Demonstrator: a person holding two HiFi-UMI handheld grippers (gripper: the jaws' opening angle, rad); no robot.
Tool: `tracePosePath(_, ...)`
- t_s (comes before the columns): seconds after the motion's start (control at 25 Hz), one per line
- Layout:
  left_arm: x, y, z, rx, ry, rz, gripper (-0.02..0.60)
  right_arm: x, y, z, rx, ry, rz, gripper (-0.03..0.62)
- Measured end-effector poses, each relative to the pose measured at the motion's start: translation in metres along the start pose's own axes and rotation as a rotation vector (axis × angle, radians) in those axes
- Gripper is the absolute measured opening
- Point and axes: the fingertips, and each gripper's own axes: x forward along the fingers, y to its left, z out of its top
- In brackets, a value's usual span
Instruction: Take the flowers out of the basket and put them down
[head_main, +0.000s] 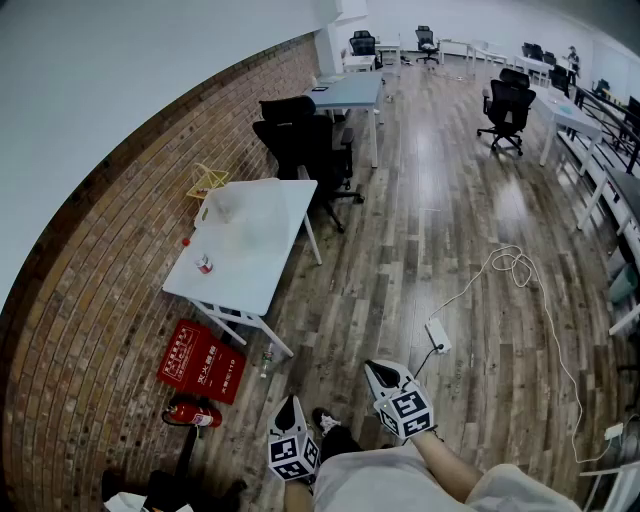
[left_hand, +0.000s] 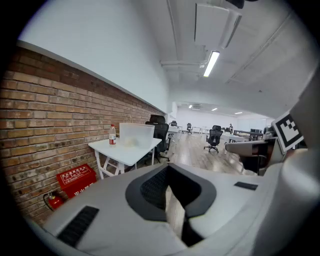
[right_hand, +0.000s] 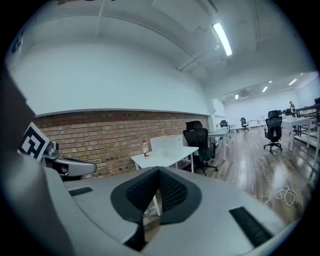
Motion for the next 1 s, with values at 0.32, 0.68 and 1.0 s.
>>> tracePosePath(0.32, -0.034, 0.007, -0.013, -0.019, 0.033, 0.033, 0.025, -0.006, 0.004, -0.011, 0.078, -0.013, 0.029, 0.007)
tracePosePath(0.68, -0.024, 0.06, -0.017, -0.057, 0.062, 0.115, 0.023, 0.015, -0.014, -0.008, 0.178, -0.038, 0.006, 0.011)
tracePosePath(1.0, 0.047, 0.081, -0.008, -0.057, 0.066, 0.098, 0.025, 0.057, -0.05, -0.005, 0.124, 0.016, -0.051, 0.011)
